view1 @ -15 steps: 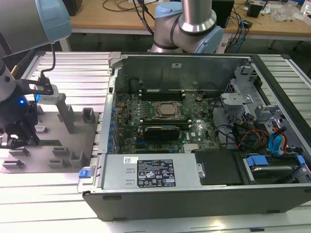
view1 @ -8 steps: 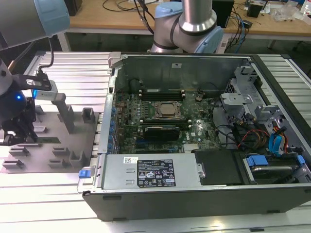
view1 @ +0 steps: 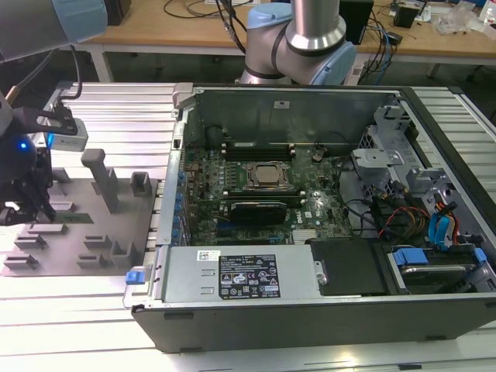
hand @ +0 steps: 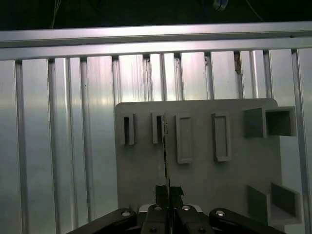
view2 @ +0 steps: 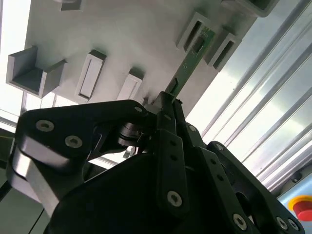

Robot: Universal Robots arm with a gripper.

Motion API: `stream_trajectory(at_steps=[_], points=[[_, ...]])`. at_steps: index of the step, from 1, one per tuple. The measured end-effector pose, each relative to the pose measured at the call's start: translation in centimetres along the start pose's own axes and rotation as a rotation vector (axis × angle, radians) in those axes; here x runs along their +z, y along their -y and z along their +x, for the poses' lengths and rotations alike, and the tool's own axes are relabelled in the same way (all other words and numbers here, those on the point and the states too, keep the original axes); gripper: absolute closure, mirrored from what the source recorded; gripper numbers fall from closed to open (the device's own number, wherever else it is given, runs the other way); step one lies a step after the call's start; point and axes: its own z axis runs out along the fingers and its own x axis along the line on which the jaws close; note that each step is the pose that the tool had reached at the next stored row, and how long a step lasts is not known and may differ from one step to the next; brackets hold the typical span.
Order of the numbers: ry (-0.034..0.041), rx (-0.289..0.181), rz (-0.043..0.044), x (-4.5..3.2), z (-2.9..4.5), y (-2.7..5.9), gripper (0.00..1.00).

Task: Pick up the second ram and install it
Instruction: 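Pick up the second ram and move it above second insertion slot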

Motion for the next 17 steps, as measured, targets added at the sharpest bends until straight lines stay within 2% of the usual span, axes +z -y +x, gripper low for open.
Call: stream_trajectory(at_steps=[17], points=[[0.0001,0.0,0.0,-2.93,-0.12,-0.12,0.89]])
